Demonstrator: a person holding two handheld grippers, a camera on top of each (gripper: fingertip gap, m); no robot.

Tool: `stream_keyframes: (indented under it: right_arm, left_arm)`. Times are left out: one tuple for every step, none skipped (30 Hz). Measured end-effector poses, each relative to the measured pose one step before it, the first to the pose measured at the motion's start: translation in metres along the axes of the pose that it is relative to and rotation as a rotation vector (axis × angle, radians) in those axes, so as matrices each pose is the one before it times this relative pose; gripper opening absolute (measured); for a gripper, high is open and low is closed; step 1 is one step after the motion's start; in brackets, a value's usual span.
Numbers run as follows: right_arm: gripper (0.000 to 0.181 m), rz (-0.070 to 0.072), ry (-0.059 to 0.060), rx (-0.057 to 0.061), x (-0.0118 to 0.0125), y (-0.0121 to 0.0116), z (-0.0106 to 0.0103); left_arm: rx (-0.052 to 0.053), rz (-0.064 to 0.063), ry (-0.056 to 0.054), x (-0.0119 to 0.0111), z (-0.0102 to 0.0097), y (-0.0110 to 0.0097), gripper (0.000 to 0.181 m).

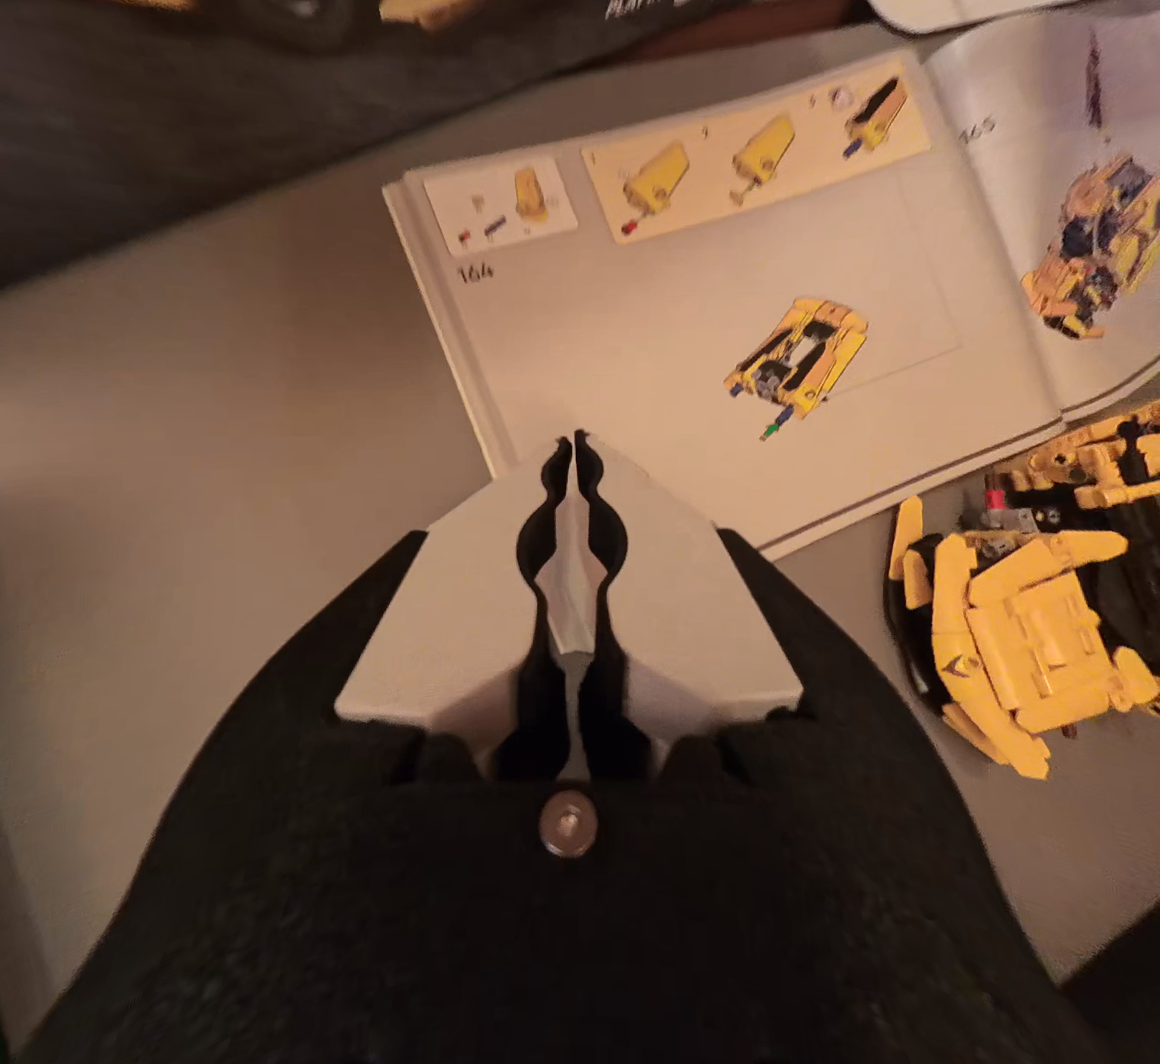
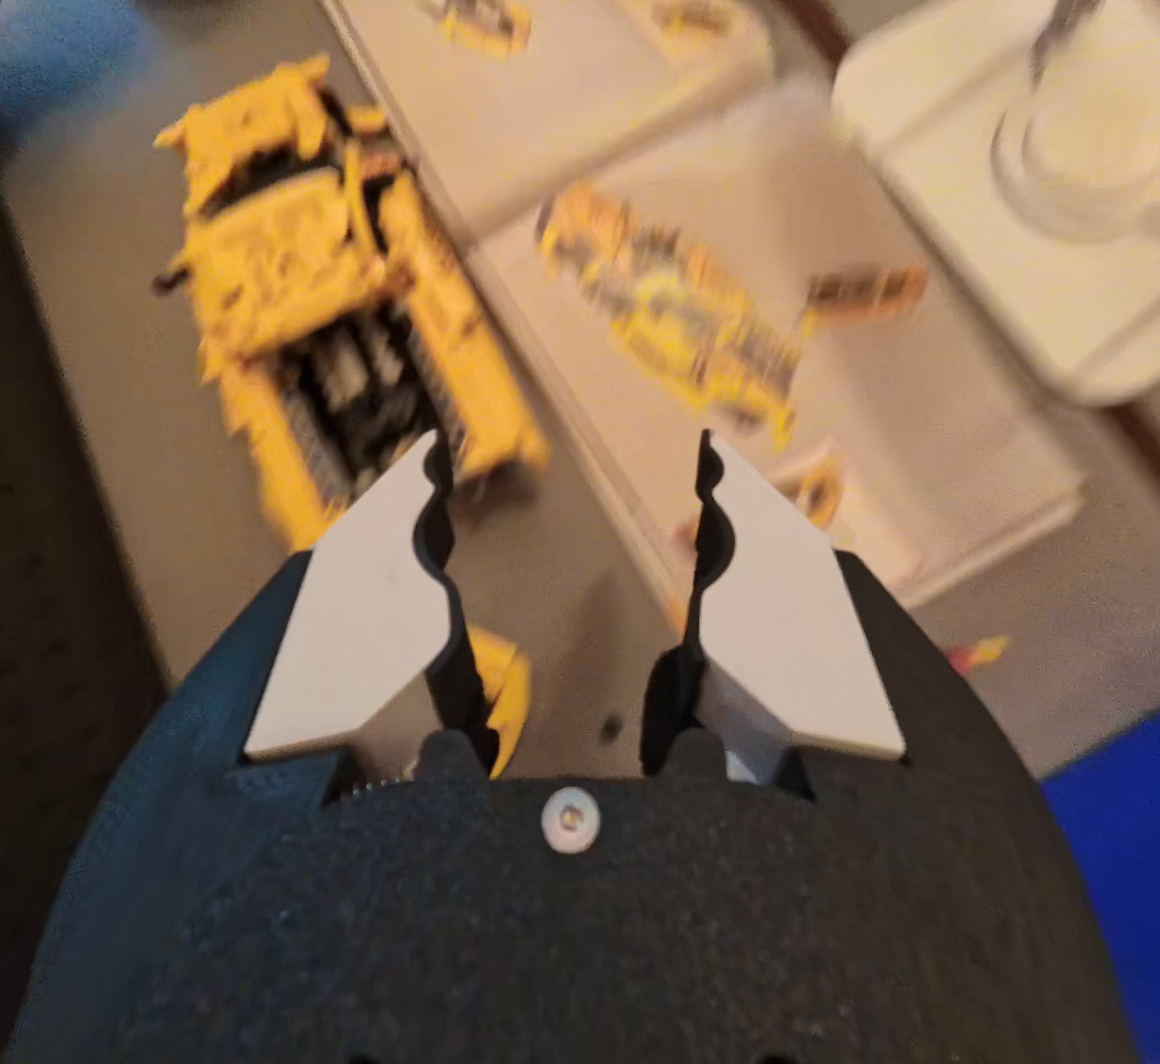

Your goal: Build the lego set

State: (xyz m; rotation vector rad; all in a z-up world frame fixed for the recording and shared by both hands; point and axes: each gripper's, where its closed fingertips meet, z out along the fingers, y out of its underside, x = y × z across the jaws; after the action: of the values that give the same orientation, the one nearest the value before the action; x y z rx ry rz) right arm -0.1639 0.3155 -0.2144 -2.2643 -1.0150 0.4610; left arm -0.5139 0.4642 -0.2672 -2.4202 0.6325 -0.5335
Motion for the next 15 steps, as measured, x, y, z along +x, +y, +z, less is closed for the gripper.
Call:
stream_keyframes:
  right_arm:
    - [0.078, 0.0642, -0.0011, -0.0123, -0.01075, 0.02962, -0.01218]
    - [0.077, 0.0686, 0.001, -0.0002, -0.00945, 0.02865, -0.00796]
    - [0.073, 0.0556, 0.0021, 0.0098, -0.00743, 0.02639, -0.00464]
    - [0.074, 0.0577, -0.0018, 0.0134, -0.00792, 0.02293, -0.00182]
    - [0.077, 0.0437, -0.0158, 0.0145, -0.01016, 0.01857, 0.00005]
    - [0.083, 0.0361, -0.0026, 0.0079, -0.0084, 0.01528, 0.00046]
    - [0.091, 0.022, 0.0455, 0.0071, -0.00109, 0.01092, 0.00094]
    - [0.095, -0.0052, 0.0586, 0.0098, 0.00054, 0.00665, 0.00142]
    - [0.098, -0.0171, 0.0412, 0.0151, -0.00254, 0.00303, 0.00276]
    - [0.101, -0.0246, 0.0537, 0.007, 0.00074, 0.00183, 0.00362]
    - [0.106, -0.0274, 0.065, -0.0088, 0.00449, 0.00178, 0.00346]
    - [0.106, -0.0202, 0.0187, -0.0095, -0.00078, 0.00036, 0.00384]
    - [0.106, -0.0095, 0.006, -0.009, -0.00058, -0.00071, 0.00395]
    - [0.105, -0.0031, 0.013, -0.013, 0.00206, -0.00041, 0.00297]
    - [0.101, -0.0002, 0.0147, -0.006, 0.00281, -0.00141, 0.00136]
  left_arm:
    - [0.0282, 0.0104, -0.0066, 0.00155, -0.00165, -0.00558, 0.001]
    - [0.0313, 0.0115, -0.0034, 0.00189, -0.00159, -0.00612, 0.001]
    - [0.0354, 0.0102, 0.0035, 0.00272, -0.00147, -0.00638, 0.001]
    - [0.0353, 0.0031, 0.01, 0.0032, -0.00119, -0.00587, 0.001]
    - [0.0295, -0.006, 0.0135, 0.00308, -0.00083, -0.00494, 0.001]
    - [0.0236, -0.0111, 0.0165, 0.00293, -0.00043, -0.00393, 0.002]
    - [0.0224, -0.0128, 0.0174, 0.0025, -0.00026, -0.00343, 0.002]
    - [0.0201, -0.0146, 0.0163, 0.00185, 0.00016, -0.00253, 0.002]
    - [0.0125, -0.0174, 0.0169, 0.00155, 0.0004, -0.0014, 0.002]
    - [0.0058, -0.0181, 0.0173, 0.00138, 0.00046, -0.00025, 0.002]
    - [0.0045, -0.0146, 0.014, 0.00088, 0.00035, -0.00028, 0.003]
    - [0.0054, -0.0083, 0.0072, 0.00018, 0.00006, -0.00038, 0.003]
    - [0.006, -0.0028, -0.0005, -0.00069, -0.00013, -0.00057, 0.003]
    - [0.0053, 0.0, -0.0043, -0.00086, -0.00036, -0.00049, 0.003]
    - [0.0032, 0.0006, -0.0027, -0.0005, -0.0006, -0.00044, 0.003]
